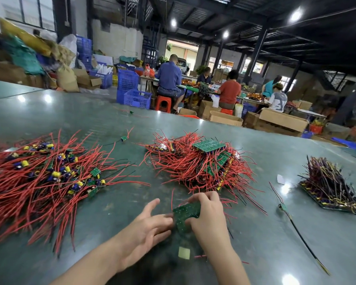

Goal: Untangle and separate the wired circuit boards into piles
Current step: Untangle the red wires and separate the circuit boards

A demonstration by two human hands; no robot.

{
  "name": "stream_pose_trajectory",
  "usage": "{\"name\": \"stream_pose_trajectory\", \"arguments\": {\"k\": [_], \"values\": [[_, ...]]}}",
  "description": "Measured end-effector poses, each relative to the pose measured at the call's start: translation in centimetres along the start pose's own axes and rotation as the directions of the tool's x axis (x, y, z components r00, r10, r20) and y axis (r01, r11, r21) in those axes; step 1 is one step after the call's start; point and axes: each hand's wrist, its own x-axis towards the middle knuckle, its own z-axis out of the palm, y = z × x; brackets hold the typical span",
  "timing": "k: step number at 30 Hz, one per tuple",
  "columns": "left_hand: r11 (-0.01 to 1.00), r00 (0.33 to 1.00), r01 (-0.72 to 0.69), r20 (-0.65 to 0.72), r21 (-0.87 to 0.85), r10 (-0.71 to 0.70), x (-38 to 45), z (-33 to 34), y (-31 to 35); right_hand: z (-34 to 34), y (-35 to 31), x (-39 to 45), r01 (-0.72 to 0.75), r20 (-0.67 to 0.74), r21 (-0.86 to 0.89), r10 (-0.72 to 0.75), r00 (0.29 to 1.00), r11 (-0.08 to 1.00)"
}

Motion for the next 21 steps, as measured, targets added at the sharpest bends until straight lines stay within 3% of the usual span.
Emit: {"name": "stream_pose_trajectory", "arguments": {"k": [3, 6, 8, 13, 16, 19, 21], "values": [[0.993, 0.993, -0.107, -0.06, -0.049, 0.104, 0.3, -0.1, -0.2, 0.4, -0.8, -0.3, 0.061, -0.123, 0.169, -0.041, 0.992, 0.984], [0.969, 0.972, -0.212, -0.125, -0.125, 0.197, 0.5, -0.3, 0.1, 0.4, -1.7, -0.5, 0.089, -0.242, 0.413, 0.015, 0.97, 0.906], [0.968, 0.969, -0.236, -0.092, -0.088, 0.228, 0.4, -0.1, 0.2, 0.4, -2.3, -0.6, 0.108, -0.257, 0.49, 0.025, 0.966, 0.865], [0.95, 0.964, -0.267, -0.038, -0.164, 0.264, 0.3, 0.3, 0.0, 1.2, -3.3, -1.2, 0.256, -0.239, 0.439, -0.163, 0.957, 0.861], [0.932, 0.951, -0.308, -0.069, -0.192, 0.3, 0.3, 0.0, 0.4, 1.0, -3.4, -1.2, 0.238, -0.233, 0.536, -0.128, 0.964, 0.81], [0.942, 0.947, -0.315, -0.104, -0.113, 0.304, 0.2, 0.0, 0.5, 0.7, -3.5, -1.2, 0.196, -0.205, 0.653, -0.078, 0.976, 0.732], [0.94, 0.942, -0.328, -0.109, -0.099, 0.317, 0.1, 0.1, 0.5, 0.5, -3.4, -1.2, 0.236, -0.281, 0.565, -0.085, 0.956, 0.79]]}}
